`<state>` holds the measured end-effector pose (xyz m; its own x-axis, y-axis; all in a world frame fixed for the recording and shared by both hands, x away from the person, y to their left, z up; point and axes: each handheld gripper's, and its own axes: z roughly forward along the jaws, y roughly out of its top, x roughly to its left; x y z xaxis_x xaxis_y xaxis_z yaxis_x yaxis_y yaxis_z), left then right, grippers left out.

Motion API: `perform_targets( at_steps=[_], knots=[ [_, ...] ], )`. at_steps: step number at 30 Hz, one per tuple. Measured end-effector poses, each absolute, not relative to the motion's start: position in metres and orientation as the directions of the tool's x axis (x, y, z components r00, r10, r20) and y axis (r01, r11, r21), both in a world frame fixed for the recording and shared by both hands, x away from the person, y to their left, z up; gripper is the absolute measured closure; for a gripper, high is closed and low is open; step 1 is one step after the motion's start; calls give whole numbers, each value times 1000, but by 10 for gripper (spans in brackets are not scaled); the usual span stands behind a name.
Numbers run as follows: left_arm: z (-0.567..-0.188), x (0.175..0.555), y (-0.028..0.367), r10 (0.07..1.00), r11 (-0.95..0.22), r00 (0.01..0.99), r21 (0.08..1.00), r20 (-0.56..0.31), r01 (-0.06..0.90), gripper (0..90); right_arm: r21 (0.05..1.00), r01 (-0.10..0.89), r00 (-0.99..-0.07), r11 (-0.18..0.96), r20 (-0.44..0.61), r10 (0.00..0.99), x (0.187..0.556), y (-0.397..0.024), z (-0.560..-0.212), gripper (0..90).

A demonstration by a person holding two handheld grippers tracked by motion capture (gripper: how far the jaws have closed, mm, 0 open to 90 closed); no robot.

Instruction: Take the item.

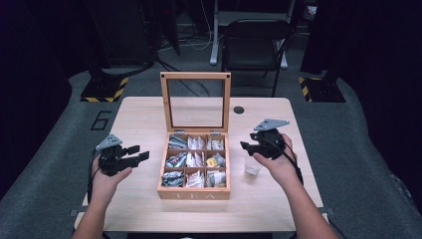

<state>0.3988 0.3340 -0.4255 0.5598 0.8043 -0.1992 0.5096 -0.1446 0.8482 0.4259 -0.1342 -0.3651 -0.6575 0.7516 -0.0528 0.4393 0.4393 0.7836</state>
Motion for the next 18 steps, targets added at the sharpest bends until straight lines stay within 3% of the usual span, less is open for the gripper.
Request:
perform_targets(
  at_steps=[18],
  knots=[
    [-426, 399, 336, 805, -137, 558, 850, -203, 508, 445, 786, 425, -665, 449, -66, 744, 457, -109, -342, 480]
  ],
)
